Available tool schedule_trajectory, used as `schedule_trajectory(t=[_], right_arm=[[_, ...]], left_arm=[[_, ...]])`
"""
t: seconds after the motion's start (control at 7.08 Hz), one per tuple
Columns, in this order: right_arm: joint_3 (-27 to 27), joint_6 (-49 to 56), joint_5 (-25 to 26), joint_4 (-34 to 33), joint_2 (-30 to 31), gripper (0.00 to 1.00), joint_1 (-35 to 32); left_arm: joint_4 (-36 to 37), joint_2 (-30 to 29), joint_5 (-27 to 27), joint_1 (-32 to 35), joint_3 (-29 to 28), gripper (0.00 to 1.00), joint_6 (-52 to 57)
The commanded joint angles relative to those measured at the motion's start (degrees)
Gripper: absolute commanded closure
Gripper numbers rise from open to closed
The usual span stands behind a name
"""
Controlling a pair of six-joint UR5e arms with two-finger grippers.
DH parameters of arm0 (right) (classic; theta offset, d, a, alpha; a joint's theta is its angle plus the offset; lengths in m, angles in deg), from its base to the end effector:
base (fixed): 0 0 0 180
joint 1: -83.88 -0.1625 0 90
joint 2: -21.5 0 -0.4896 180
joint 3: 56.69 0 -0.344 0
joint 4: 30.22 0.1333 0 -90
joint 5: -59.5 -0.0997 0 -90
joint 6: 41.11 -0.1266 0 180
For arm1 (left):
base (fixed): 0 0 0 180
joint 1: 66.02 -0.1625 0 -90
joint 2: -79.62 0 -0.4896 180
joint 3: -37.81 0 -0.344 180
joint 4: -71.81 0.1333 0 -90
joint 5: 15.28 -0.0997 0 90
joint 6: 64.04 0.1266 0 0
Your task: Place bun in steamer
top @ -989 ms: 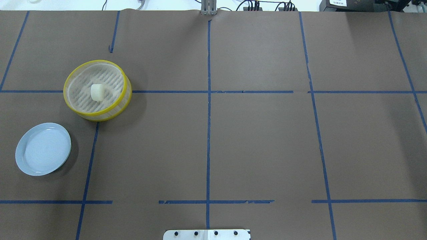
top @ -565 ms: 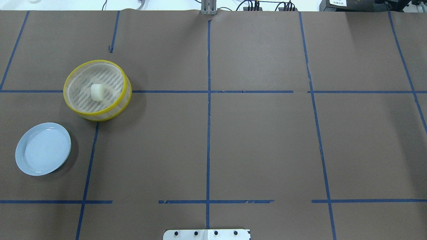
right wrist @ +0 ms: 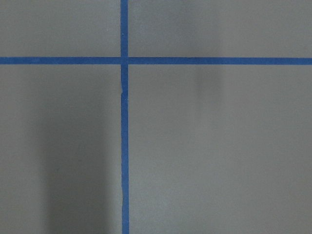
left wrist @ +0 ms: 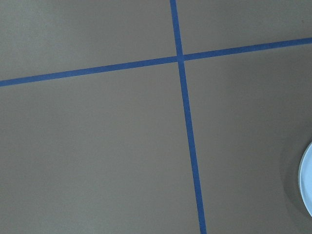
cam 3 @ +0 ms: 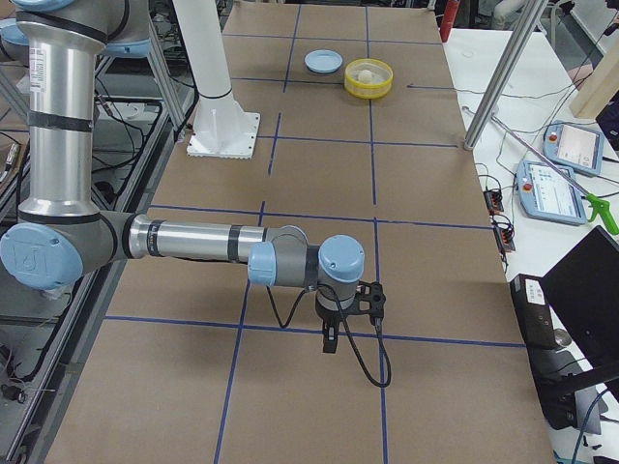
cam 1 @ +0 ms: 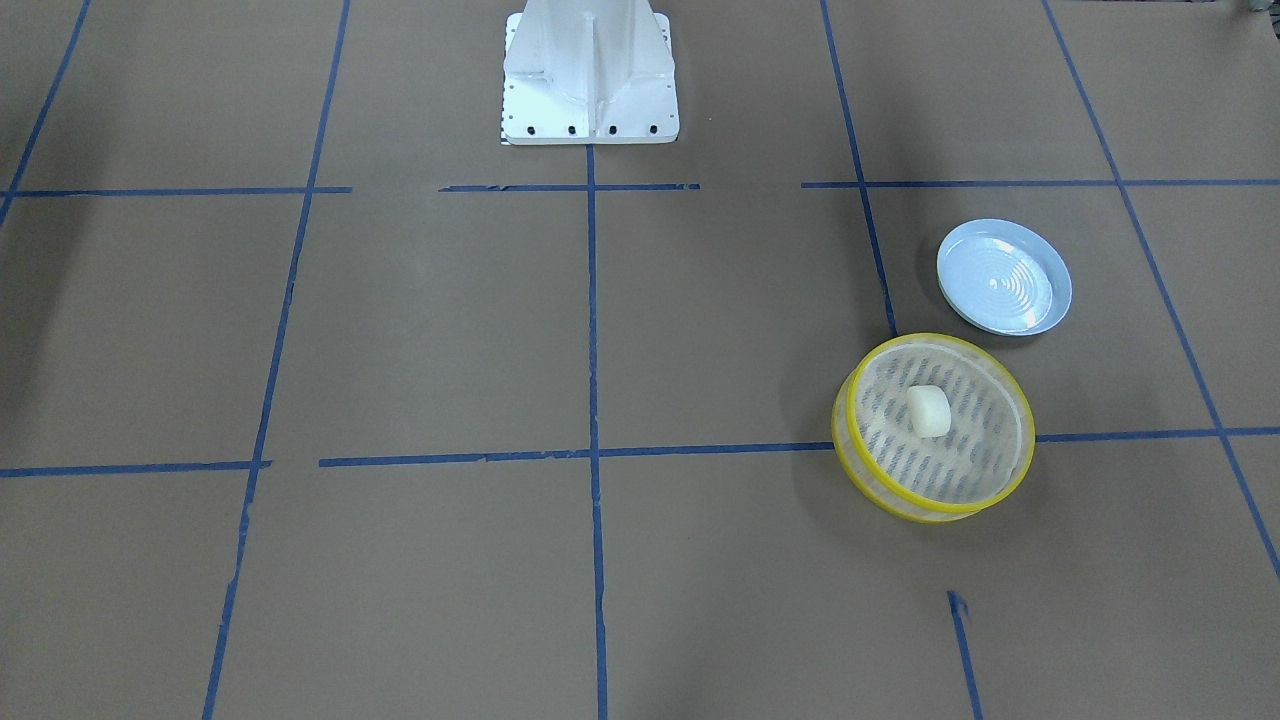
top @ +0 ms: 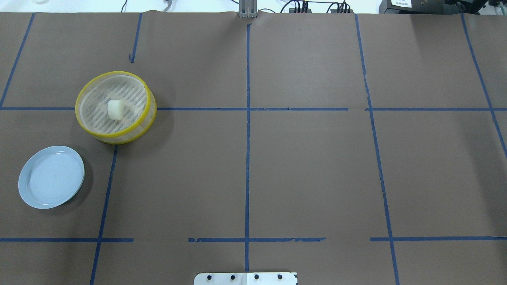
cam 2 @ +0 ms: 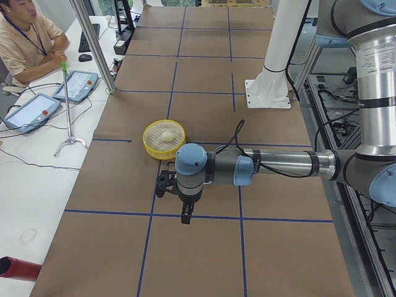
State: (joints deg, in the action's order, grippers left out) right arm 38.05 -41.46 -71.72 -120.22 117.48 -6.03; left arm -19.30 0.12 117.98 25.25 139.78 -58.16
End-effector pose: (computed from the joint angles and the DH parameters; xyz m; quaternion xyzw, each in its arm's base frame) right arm 0.0493 -0.3906 0.7542 -0.0115 -0.3519 0.0059 0.9359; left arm -0.0545 -0.3573 0.7227 0.0439 0.3665 0.0457 0.9283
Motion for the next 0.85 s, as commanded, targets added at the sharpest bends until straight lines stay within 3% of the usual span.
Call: schedule_trajectory(t=[0.0,0.28,0.71], right_arm=[[0.0,0.0,0.0,0.0,0.0,0.0,0.0],[0.0,0.0,0.0,0.0,0.0,0.0,0.0],[0.0,0.0,0.0,0.0,0.0,0.0,0.0]], left_arm=[[5.21,-2.05,-0.02,0.05,-0.37,0.0,0.02],[10.75,-4.08,-0.02,-0.04,0.84,0.0,0.02],[10.95,-5.05,-0.11,0.05,-0.54,0.0,0.02]])
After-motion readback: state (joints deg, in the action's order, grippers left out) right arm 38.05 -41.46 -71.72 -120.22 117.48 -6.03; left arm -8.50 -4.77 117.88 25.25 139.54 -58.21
